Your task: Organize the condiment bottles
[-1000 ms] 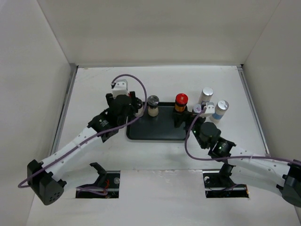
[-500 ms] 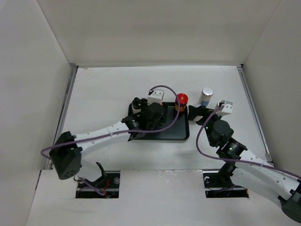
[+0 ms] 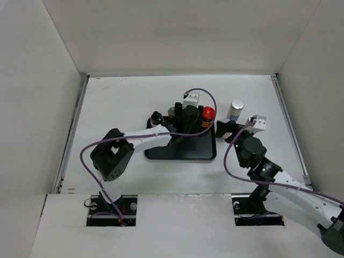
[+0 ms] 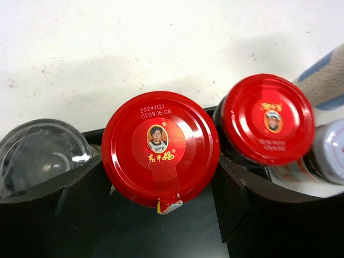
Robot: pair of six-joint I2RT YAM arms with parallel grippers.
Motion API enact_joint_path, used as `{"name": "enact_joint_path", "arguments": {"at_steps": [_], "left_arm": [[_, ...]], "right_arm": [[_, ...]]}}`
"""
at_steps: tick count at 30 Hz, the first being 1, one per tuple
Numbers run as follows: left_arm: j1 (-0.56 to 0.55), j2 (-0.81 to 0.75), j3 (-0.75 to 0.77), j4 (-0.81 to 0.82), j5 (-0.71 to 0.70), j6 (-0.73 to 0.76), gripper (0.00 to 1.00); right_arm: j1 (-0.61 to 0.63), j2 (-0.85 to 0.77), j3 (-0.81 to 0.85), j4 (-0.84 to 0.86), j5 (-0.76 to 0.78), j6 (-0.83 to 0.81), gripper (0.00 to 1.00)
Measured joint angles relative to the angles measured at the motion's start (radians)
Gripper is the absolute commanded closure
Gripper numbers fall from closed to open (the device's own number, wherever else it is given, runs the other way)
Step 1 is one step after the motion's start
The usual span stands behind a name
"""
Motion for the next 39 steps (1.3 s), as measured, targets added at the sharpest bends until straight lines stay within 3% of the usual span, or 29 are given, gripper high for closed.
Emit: {"name": "enact_joint_path", "arguments": {"at_steps": [8, 10, 14, 16, 19, 25, 30, 32, 34, 36, 37, 39], "left_arm": [[0.018, 0.067, 0.009, 0.056, -0.008, 0.011, 0.58], [0.018, 0.074, 0.009, 0.073, -0.012, 0.012, 0.5], [0.017, 0.084, 0.009, 0.105, -0.023, 0.017, 0.18], [0.015, 0.083, 0.009, 0.136, -0.041, 0.018, 0.09], [0.01, 0.073, 0.009, 0.182, -0.073, 0.02, 0.02], [-0.014, 0.01, 0.008, 0.217, -0.107, 0.027, 0.01], [-0.046, -0.092, -0.01, 0.252, -0.135, 0.04, 0.06], [-0.06, -0.146, -0.036, 0.28, -0.137, 0.045, 0.23], [-0.075, -0.2, -0.067, 0.31, -0.133, 0.048, 0.52], [-0.091, -0.262, -0.108, 0.341, -0.114, 0.053, 0.64], [-0.1, -0.295, -0.136, 0.361, -0.1, 0.057, 0.66], [-0.117, -0.389, -0.225, 0.402, -0.076, 0.06, 0.67]], "right_arm": [[0.0, 0.006, -0.001, 0.002, 0.0, 0.001, 0.0], [0.0, 0.01, -0.003, 0.007, -0.001, 0.001, 0.0], [0.0, 0.015, -0.015, 0.017, -0.002, 0.001, 0.0], [0.0, 0.016, -0.015, 0.018, -0.002, 0.002, 0.0], [0.0, 0.013, -0.015, 0.019, -0.002, 0.002, 0.0], [0.0, 0.01, -0.015, 0.014, -0.002, 0.003, 0.0], [0.0, -0.012, -0.012, -0.016, 0.007, 0.008, 0.0], [0.0, -0.013, -0.003, -0.034, 0.014, 0.01, 0.0], [-0.001, -0.002, 0.015, -0.055, 0.019, 0.011, 0.01], [-0.015, 0.026, 0.035, -0.063, 0.018, 0.004, 0.58], [-0.032, 0.048, 0.044, -0.065, 0.015, 0.005, 0.71], [-0.073, 0.096, 0.056, -0.072, 0.012, 0.011, 0.74]]}}
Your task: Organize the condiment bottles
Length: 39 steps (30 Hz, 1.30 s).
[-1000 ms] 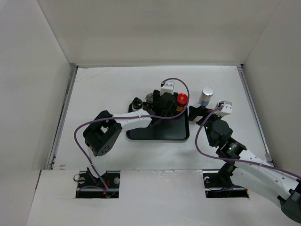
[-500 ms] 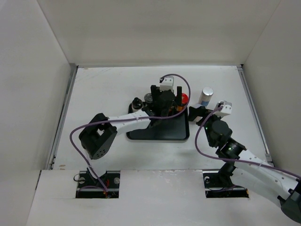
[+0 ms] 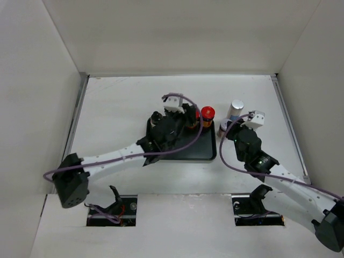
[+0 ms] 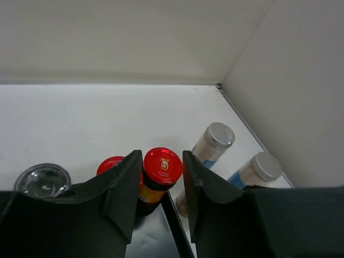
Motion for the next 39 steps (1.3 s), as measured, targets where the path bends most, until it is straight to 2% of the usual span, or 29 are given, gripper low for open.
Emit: {"name": "enact_joint_path", "arguments": {"at_steps": [1, 3, 5, 7, 8, 11, 14, 17, 24, 32, 33, 35, 38, 39], "left_arm": [[-0.007, -0.056, -0.052, 0.016, 0.007, 0.001, 0.66], [-0.01, -0.173, -0.158, 0.04, 0.019, 0.001, 0.61], [0.011, -0.311, -0.276, 0.062, 0.015, 0.0, 0.57], [0.054, -0.445, -0.389, 0.077, -0.011, -0.003, 0.53], [0.085, -0.513, -0.447, 0.079, -0.03, -0.005, 0.5], [0.176, -0.671, -0.581, 0.055, -0.089, -0.014, 0.46], [0.251, -0.748, -0.655, 0.014, -0.118, -0.028, 0.43], [0.298, -0.745, -0.685, -0.01, -0.131, -0.054, 0.39], [0.311, -0.691, -0.718, -0.005, -0.109, -0.09, 0.32], [0.318, -0.667, -0.735, 0.033, -0.092, -0.108, 0.29], [0.319, -0.666, -0.735, 0.034, -0.088, -0.11, 0.29], [0.327, -0.666, -0.736, 0.038, -0.084, -0.113, 0.29], [0.338, -0.668, -0.737, 0.043, -0.081, -0.118, 0.27], [0.34, -0.669, -0.737, 0.045, -0.081, -0.119, 0.26]], "right_arm": [[-0.017, 0.022, 0.002, -0.008, 0.0, 0.003, 0.67], [-0.048, 0.071, 0.004, -0.019, -0.002, 0.011, 0.42], [-0.074, 0.121, 0.007, -0.032, -0.003, 0.014, 0.27], [-0.103, 0.181, 0.027, -0.043, -0.008, 0.01, 0.08], [-0.117, 0.212, 0.042, -0.045, -0.009, 0.01, 0.04], [-0.151, 0.283, 0.083, -0.05, -0.012, 0.0, 0.04], [-0.171, 0.301, 0.126, -0.064, -0.012, -0.02, 0.04], [-0.198, 0.34, 0.216, -0.067, -0.013, -0.048, 0.02], [-0.319, 0.471, 0.398, -0.066, -0.013, -0.103, 0.0], [-0.365, 0.638, 0.474, -0.1, -0.076, -0.132, 0.0], [-0.365, 0.657, 0.479, -0.105, -0.085, -0.132, 0.02], [-0.365, 0.694, 0.491, -0.113, -0.099, -0.132, 0.13], [-0.367, 0.728, 0.503, -0.117, -0.103, -0.136, 0.42], [-0.367, 0.73, 0.504, -0.116, -0.104, -0.132, 0.48]]}}
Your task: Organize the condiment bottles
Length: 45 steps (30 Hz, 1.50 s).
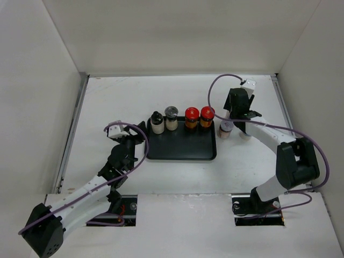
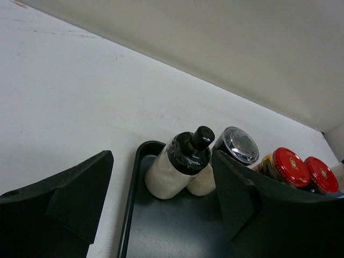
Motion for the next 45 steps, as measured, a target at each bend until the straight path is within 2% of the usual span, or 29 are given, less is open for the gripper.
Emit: {"name": "enact_joint_path", "arguments": {"at_steps": [2, 4, 8, 12, 15, 18, 21, 29, 38, 40, 43, 45], "left_arm": [[0.004, 0.0, -0.001, 0.002, 0.0, -0.003, 0.24], [0.006, -0.004, -0.009, 0.007, 0.0, -0.008, 0.23], [0.022, -0.022, -0.032, 0.008, 0.0, -0.026, 0.21], [0.057, -0.046, -0.057, 0.008, -0.002, -0.058, 0.19], [0.09, -0.059, -0.073, -0.001, -0.021, -0.094, 0.14], [0.126, -0.079, -0.077, -0.043, -0.047, -0.139, 0.11], [0.168, -0.109, -0.077, -0.095, -0.06, -0.183, 0.1], [0.241, -0.196, -0.088, -0.185, -0.062, -0.268, 0.09], [0.245, -0.175, -0.094, -0.198, -0.045, -0.29, 0.09], [0.245, -0.171, -0.094, -0.198, -0.04, -0.29, 0.09], [0.245, -0.169, -0.094, -0.199, -0.029, -0.291, 0.09], [0.245, -0.169, -0.094, -0.199, -0.024, -0.292, 0.09]], "right_arm": [[-0.003, -0.008, -0.002, 0.001, 0.003, 0.001, 0.53], [0.003, -0.047, -0.016, 0.005, 0.013, -0.01, 0.54], [0.078, -0.23, -0.039, 0.01, 0.073, -0.077, 0.53], [0.3, -0.414, -0.025, 0.062, 0.112, -0.137, 0.53], [0.505, -0.46, 0.002, 0.1, 0.114, -0.148, 0.52], [0.654, -0.402, 0.034, 0.122, 0.092, -0.141, 0.51], [0.719, -0.27, 0.08, 0.134, 0.052, -0.129, 0.51], [0.78, 0.083, 0.15, 0.132, -0.045, -0.092, 0.5], [0.797, 0.181, 0.152, 0.119, -0.08, -0.028, 0.48], [0.803, 0.181, 0.144, 0.132, -0.079, -0.006, 0.39], [0.809, 0.181, 0.125, 0.168, -0.077, 0.018, 0.16], [0.81, 0.18, 0.112, 0.188, -0.077, 0.03, 0.05]]}}
